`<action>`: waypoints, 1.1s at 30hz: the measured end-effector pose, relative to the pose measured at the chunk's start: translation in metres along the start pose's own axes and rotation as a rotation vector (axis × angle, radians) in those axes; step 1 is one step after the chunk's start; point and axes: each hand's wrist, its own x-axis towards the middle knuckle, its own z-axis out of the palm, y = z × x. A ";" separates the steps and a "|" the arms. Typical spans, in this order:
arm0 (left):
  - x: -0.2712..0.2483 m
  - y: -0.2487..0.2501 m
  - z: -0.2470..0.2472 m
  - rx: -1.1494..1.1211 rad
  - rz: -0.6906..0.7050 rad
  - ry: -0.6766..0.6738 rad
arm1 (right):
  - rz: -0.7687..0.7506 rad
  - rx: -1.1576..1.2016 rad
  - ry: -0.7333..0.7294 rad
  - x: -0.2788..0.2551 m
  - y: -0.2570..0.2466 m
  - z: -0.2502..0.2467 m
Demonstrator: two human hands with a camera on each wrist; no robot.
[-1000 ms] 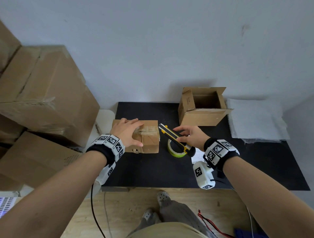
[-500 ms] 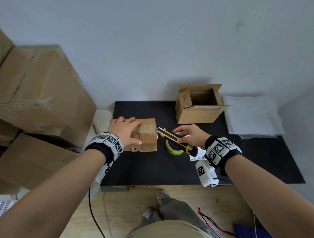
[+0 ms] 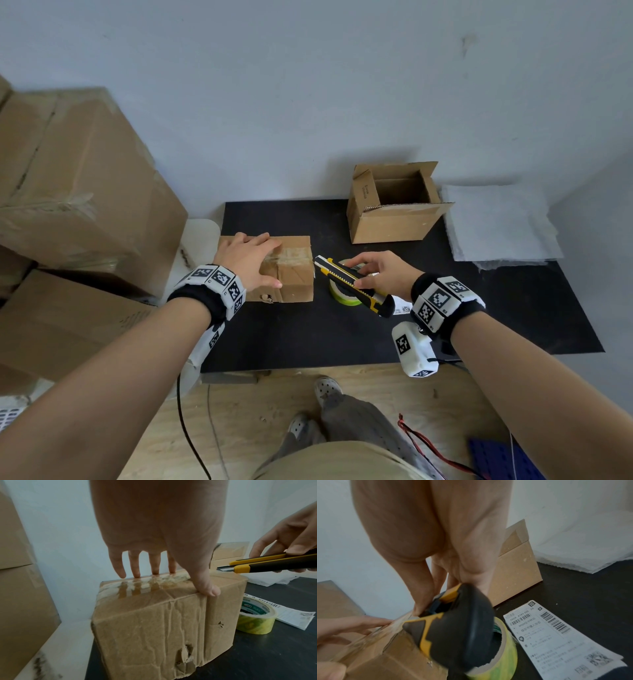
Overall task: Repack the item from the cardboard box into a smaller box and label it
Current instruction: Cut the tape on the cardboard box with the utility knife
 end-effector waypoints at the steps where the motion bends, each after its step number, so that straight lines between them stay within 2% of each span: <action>1: 0.000 0.000 0.000 -0.005 -0.001 0.000 | -0.001 0.003 0.004 -0.001 0.001 0.001; 12: -0.002 0.004 0.004 -0.084 0.020 -0.029 | -0.064 -0.040 0.110 -0.009 0.008 0.013; 16: -0.003 0.006 0.006 -0.057 0.032 -0.030 | -0.059 -0.040 0.070 -0.012 0.014 0.010; 20: -0.002 0.010 0.005 -0.057 0.016 -0.027 | -0.060 0.028 0.114 -0.015 0.025 0.014; 23: -0.004 0.012 0.007 -0.072 0.004 -0.019 | -0.051 0.055 0.095 -0.017 0.031 0.013; 29: -0.015 0.019 0.011 -0.120 0.005 0.085 | 0.035 0.077 0.108 -0.023 0.044 0.005; 33: -0.029 0.025 0.014 -0.084 0.073 0.189 | 0.051 0.014 0.086 -0.027 0.051 0.008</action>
